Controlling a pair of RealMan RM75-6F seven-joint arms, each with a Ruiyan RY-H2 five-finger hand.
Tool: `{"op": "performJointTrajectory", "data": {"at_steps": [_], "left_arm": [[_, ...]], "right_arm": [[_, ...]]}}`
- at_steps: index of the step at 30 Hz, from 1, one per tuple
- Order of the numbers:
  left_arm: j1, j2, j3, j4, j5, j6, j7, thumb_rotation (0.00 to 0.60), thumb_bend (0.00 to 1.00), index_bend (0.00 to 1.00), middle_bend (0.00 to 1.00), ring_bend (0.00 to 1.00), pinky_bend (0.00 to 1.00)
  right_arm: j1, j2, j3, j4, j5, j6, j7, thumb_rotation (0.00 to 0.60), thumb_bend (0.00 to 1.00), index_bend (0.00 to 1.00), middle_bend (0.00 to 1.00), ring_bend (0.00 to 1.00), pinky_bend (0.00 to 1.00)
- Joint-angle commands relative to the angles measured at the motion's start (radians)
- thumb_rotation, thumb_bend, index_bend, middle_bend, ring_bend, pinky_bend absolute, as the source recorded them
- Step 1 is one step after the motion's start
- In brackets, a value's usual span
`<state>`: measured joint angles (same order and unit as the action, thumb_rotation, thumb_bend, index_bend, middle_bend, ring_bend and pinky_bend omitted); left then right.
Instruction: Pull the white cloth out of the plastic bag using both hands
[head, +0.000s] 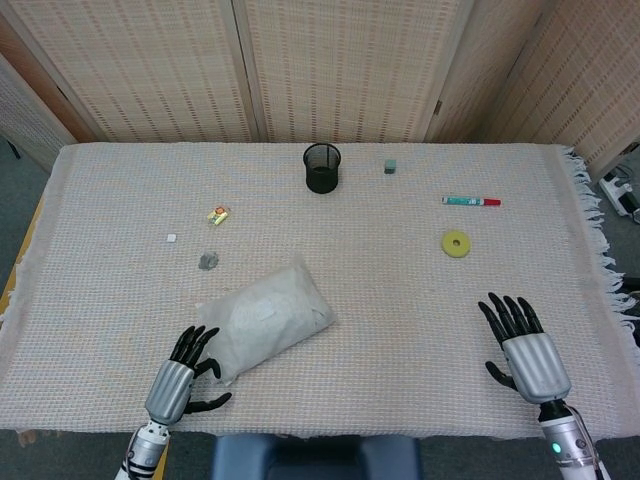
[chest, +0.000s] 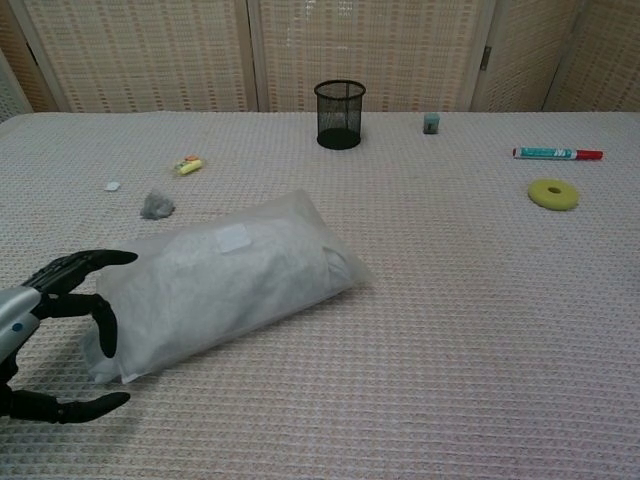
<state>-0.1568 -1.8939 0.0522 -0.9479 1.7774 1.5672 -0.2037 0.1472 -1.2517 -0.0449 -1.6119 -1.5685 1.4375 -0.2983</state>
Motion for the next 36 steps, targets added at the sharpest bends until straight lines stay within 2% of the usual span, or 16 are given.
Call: {"op": "performJointTrajectory", "data": {"at_steps": [1, 15, 26, 36], "left_arm": [[0.000, -0.041, 0.001, 0.053, -0.009, 0.016, -0.004, 0.496, 0.16, 0.62, 0.15, 0.00, 0.00], [0.025, -0.097, 0.012, 0.209, -0.025, 0.102, -0.029, 0.492, 0.16, 0.63, 0.15, 0.00, 0.00], [0.021, -0.155, 0.003, 0.335, -0.071, 0.066, -0.078, 0.495, 0.18, 0.63, 0.15, 0.00, 0.00], [0.005, -0.182, -0.007, 0.391, -0.086, 0.084, -0.117, 0.493, 0.23, 0.63, 0.15, 0.00, 0.00]], "right_arm": [[-0.002, 0.001, 0.001, 0.000, -0.003, 0.001, 0.001, 0.600, 0.18, 0.00, 0.00, 0.00, 0.00], [-0.008, 0.003, -0.001, -0.003, -0.020, -0.015, -0.003, 0.600, 0.18, 0.00, 0.00, 0.00, 0.00], [-0.018, 0.010, -0.002, -0.006, -0.035, -0.010, 0.006, 0.600, 0.18, 0.00, 0.00, 0.00, 0.00], [-0.018, 0.007, -0.001, -0.009, -0.034, -0.026, -0.009, 0.600, 0.18, 0.00, 0.00, 0.00, 0.00]]}}
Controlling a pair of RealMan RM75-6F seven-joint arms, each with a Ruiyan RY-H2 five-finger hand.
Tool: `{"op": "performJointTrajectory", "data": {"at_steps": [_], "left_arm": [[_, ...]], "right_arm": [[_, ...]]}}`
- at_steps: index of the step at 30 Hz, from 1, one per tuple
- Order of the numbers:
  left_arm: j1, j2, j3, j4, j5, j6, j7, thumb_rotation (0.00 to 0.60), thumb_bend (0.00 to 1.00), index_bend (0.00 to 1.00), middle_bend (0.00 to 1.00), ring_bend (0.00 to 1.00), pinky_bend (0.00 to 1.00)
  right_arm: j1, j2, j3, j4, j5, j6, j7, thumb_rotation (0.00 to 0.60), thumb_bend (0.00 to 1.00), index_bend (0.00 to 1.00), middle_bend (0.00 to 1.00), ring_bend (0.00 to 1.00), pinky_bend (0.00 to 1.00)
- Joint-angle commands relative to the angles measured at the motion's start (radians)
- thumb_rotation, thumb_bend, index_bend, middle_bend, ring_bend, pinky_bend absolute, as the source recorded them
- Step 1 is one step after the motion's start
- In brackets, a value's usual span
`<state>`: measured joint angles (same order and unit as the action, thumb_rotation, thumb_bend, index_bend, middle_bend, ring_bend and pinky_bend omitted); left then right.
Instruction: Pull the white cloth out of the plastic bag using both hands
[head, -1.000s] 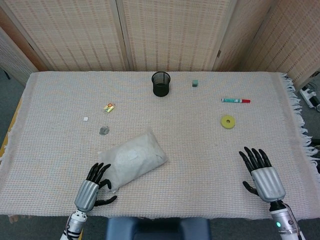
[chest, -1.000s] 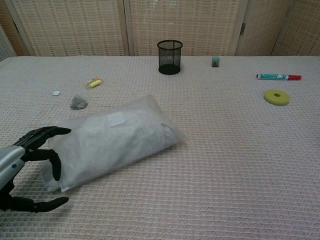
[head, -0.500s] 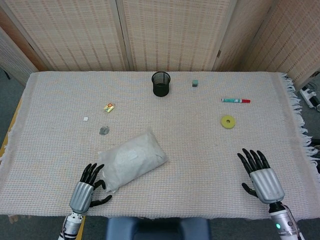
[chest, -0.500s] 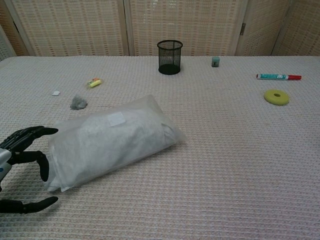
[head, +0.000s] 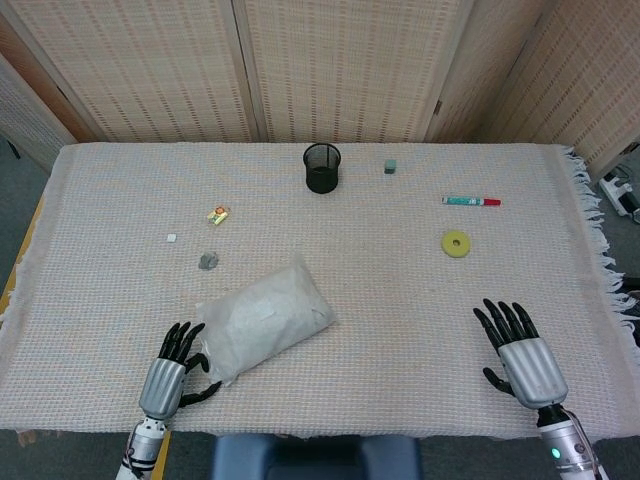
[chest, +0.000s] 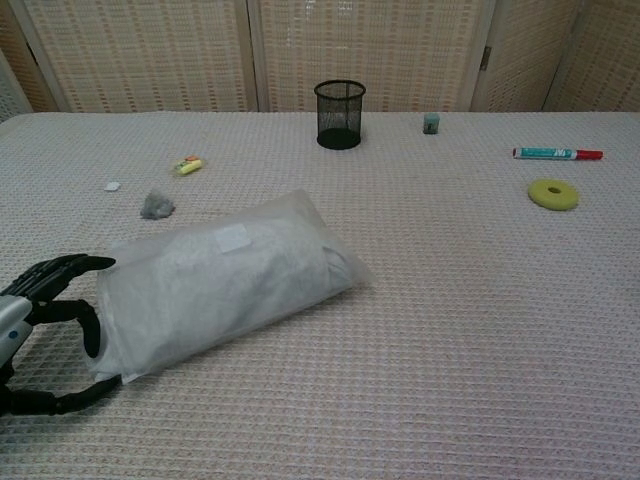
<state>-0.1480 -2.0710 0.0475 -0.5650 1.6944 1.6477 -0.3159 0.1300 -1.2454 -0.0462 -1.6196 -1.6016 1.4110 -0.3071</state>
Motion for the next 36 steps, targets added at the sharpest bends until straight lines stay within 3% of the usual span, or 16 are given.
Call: {"op": "performJointTrajectory", "data": {"at_steps": [1, 13, 19, 28, 36], "left_arm": [[-0.006, -0.008, -0.003, 0.014, -0.005, 0.003, -0.008, 0.493, 0.24, 0.64, 0.15, 0.00, 0.00], [-0.015, -0.030, 0.008, 0.049, -0.010, 0.005, -0.025, 0.494, 0.51, 0.73, 0.18, 0.00, 0.00], [-0.014, -0.029, 0.025, 0.050, 0.007, 0.040, -0.046, 0.505, 0.59, 0.80, 0.21, 0.00, 0.00], [-0.015, -0.014, 0.047, 0.034, 0.024, 0.059, -0.037, 0.509, 0.60, 0.82, 0.22, 0.00, 0.00], [-0.028, -0.007, 0.045, 0.022, 0.020, 0.045, -0.027, 0.509, 0.59, 0.82, 0.22, 0.00, 0.00]], "right_arm": [[-0.001, 0.001, 0.001, -0.001, -0.001, 0.001, 0.000, 0.600, 0.18, 0.00, 0.00, 0.00, 0.00], [-0.002, -0.004, 0.002, 0.001, -0.003, -0.008, -0.006, 0.600, 0.18, 0.00, 0.00, 0.00, 0.00], [0.012, -0.029, -0.002, 0.016, -0.008, -0.041, -0.015, 0.600, 0.18, 0.00, 0.00, 0.00, 0.00], [0.102, -0.235, 0.047, 0.185, -0.015, -0.126, 0.151, 0.600, 0.19, 0.01, 0.00, 0.00, 0.00], [0.175, -0.500, 0.121, 0.365, -0.001, -0.125, 0.265, 0.600, 0.21, 0.28, 0.00, 0.00, 0.00]]}}
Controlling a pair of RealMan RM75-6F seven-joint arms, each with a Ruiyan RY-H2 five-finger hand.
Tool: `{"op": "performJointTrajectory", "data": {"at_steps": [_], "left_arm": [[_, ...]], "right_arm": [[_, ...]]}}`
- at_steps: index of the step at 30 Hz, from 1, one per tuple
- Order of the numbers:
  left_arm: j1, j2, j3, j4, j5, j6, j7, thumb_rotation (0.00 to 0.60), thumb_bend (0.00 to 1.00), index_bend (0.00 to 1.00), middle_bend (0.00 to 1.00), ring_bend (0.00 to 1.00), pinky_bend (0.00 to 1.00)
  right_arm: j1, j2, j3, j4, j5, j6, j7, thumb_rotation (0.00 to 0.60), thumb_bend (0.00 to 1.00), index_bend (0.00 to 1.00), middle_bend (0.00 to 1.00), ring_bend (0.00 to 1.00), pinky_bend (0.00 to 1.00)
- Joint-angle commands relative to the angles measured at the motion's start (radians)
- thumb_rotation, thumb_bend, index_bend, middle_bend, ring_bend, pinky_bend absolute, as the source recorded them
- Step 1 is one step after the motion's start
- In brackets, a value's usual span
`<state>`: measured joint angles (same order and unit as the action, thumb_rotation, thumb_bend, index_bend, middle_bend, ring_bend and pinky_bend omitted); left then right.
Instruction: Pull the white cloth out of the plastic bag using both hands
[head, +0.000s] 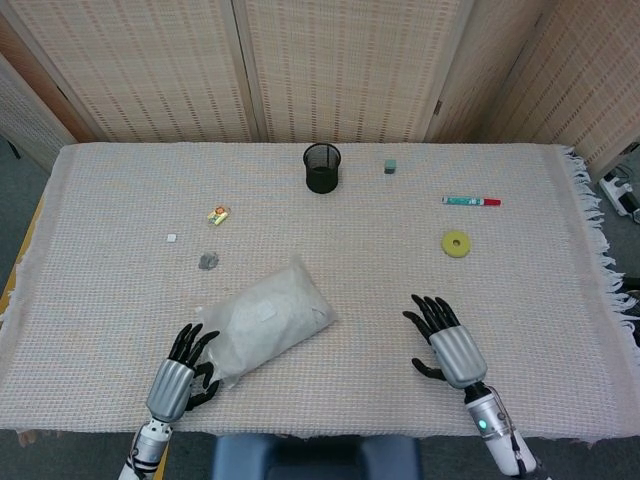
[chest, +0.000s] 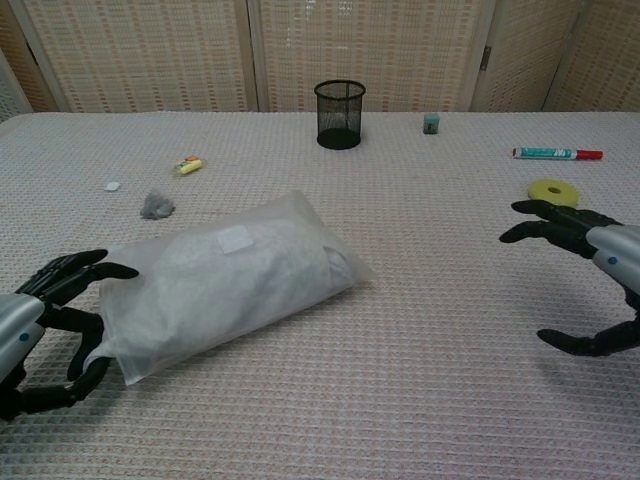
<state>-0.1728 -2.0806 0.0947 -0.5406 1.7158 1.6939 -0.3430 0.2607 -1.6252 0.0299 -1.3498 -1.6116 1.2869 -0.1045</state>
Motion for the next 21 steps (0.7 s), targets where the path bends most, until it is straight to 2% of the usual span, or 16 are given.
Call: {"op": "performJointTrajectory", "data": {"at_steps": [1, 4, 8, 15, 21], "left_arm": [[-0.006, 0.006, -0.005, -0.005, -0.003, -0.001, 0.001, 0.510, 0.59, 0.82, 0.22, 0.00, 0.00], [-0.013, 0.014, -0.012, -0.013, -0.008, -0.001, 0.001, 0.510, 0.59, 0.82, 0.22, 0.00, 0.00], [-0.021, 0.028, -0.019, -0.032, -0.011, 0.003, 0.006, 0.511, 0.58, 0.82, 0.22, 0.00, 0.00], [-0.028, 0.048, -0.027, -0.057, -0.019, -0.003, 0.009, 0.508, 0.58, 0.81, 0.22, 0.00, 0.00], [-0.033, 0.055, -0.033, -0.066, -0.027, -0.011, 0.008, 0.512, 0.58, 0.81, 0.22, 0.00, 0.00]], "right_arm": [[0.054, -0.158, 0.056, 0.124, 0.010, 0.005, 0.079, 0.600, 0.22, 0.32, 0.00, 0.00, 0.00], [0.078, -0.232, 0.078, 0.187, 0.017, 0.011, 0.102, 0.600, 0.24, 0.39, 0.02, 0.00, 0.00], [0.117, -0.320, 0.112, 0.264, 0.035, 0.007, 0.122, 0.600, 0.27, 0.44, 0.04, 0.00, 0.00], [0.176, -0.431, 0.158, 0.376, 0.079, -0.020, 0.141, 0.600, 0.30, 0.48, 0.04, 0.00, 0.00], [0.205, -0.483, 0.165, 0.409, 0.114, -0.059, 0.173, 0.600, 0.30, 0.50, 0.05, 0.00, 0.00]]}}
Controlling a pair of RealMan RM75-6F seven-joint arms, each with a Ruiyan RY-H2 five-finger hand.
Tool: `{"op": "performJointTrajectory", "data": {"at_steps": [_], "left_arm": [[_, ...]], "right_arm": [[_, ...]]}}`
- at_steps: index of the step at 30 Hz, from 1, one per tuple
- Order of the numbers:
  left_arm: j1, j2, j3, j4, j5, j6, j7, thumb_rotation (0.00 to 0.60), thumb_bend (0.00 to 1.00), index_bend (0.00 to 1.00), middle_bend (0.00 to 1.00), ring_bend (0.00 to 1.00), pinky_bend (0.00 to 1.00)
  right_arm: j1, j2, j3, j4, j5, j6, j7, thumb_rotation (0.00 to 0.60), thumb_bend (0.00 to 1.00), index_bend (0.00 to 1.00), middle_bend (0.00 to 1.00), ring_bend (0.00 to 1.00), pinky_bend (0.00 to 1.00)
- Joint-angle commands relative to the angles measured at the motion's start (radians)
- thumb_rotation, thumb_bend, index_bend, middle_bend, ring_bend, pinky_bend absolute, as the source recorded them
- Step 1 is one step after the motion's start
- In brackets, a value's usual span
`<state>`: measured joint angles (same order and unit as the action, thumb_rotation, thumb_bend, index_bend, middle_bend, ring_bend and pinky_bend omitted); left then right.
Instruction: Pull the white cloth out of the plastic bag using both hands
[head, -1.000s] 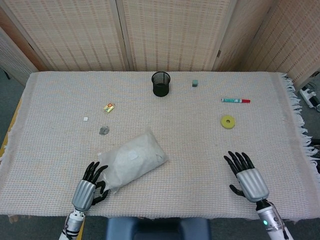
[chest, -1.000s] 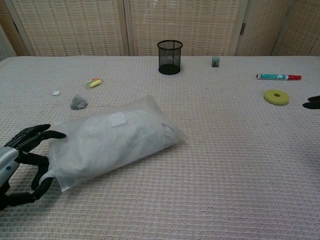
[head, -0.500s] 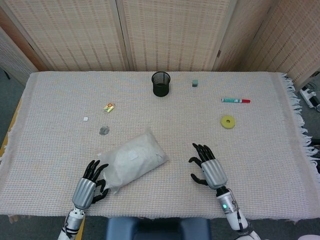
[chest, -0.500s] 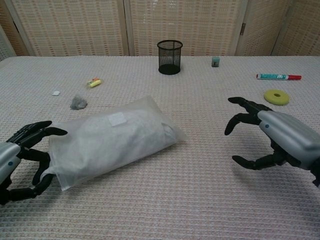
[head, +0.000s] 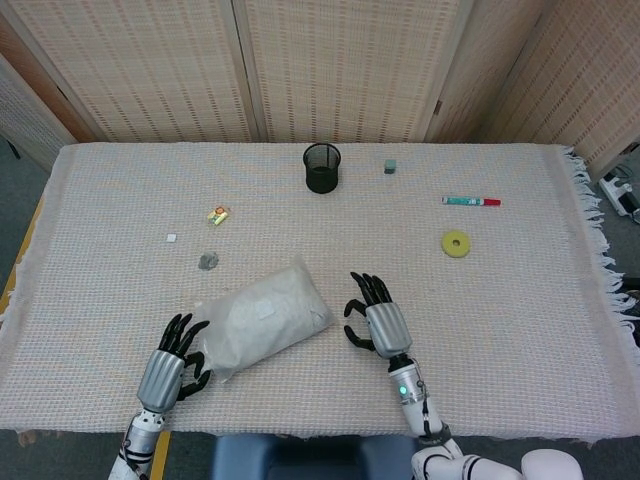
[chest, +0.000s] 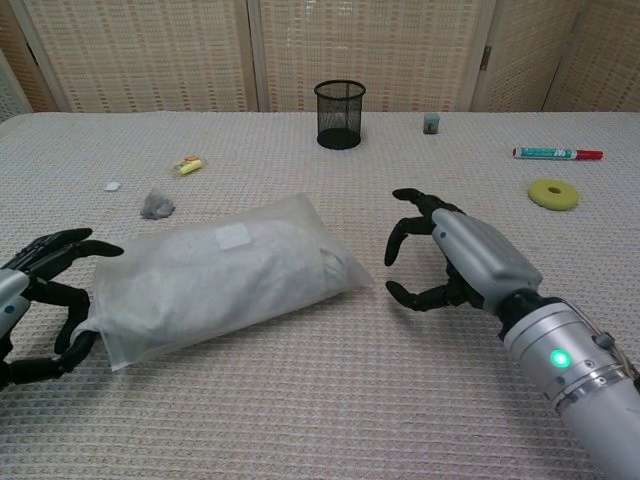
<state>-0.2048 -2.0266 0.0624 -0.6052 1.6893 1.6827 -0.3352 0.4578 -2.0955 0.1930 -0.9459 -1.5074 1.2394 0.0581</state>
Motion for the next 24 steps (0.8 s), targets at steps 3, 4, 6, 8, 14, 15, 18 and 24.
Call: {"op": "performJointTrajectory", "data": {"at_steps": [3, 4, 6, 8, 14, 15, 18, 24], "left_arm": [[-0.003, 0.002, -0.002, -0.005, -0.002, 0.000, 0.001, 0.511, 0.58, 0.81, 0.22, 0.00, 0.00], [-0.003, 0.003, -0.002, -0.007, -0.001, 0.000, 0.001, 0.511, 0.58, 0.81, 0.22, 0.00, 0.00], [-0.004, 0.005, -0.002, -0.011, -0.001, 0.001, 0.001, 0.512, 0.58, 0.81, 0.22, 0.00, 0.00], [-0.005, 0.007, -0.002, -0.016, -0.001, 0.002, 0.001, 0.512, 0.58, 0.81, 0.22, 0.00, 0.00], [-0.008, 0.015, -0.006, -0.028, -0.003, 0.004, 0.004, 0.512, 0.58, 0.81, 0.22, 0.00, 0.00], [-0.008, 0.016, -0.007, -0.030, -0.004, 0.004, 0.004, 0.509, 0.58, 0.81, 0.22, 0.00, 0.00], [-0.010, 0.019, -0.009, -0.034, -0.006, 0.001, 0.003, 0.507, 0.58, 0.81, 0.22, 0.00, 0.00], [-0.011, 0.021, -0.010, -0.035, -0.008, -0.003, 0.003, 0.512, 0.58, 0.81, 0.22, 0.00, 0.00]], "right_arm": [[0.016, -0.027, 0.002, 0.006, 0.013, -0.008, 0.006, 0.600, 0.29, 0.50, 0.05, 0.00, 0.00], [0.019, -0.032, 0.003, 0.008, 0.014, -0.005, 0.002, 0.600, 0.30, 0.50, 0.05, 0.00, 0.00], [0.024, -0.038, 0.005, 0.007, 0.017, -0.002, 0.000, 0.600, 0.29, 0.50, 0.05, 0.00, 0.00], [0.031, -0.046, 0.008, 0.010, 0.020, 0.000, -0.006, 0.600, 0.30, 0.50, 0.05, 0.00, 0.00], [0.048, -0.077, 0.015, 0.046, 0.034, -0.002, -0.029, 0.600, 0.30, 0.51, 0.05, 0.00, 0.00], [0.050, -0.081, 0.015, 0.052, 0.036, -0.003, -0.030, 0.600, 0.30, 0.51, 0.05, 0.00, 0.00], [0.054, -0.090, 0.017, 0.074, 0.044, -0.007, -0.026, 0.600, 0.30, 0.51, 0.05, 0.00, 0.00], [0.068, -0.105, 0.025, 0.106, 0.056, -0.013, -0.015, 0.600, 0.30, 0.52, 0.05, 0.00, 0.00]]}}
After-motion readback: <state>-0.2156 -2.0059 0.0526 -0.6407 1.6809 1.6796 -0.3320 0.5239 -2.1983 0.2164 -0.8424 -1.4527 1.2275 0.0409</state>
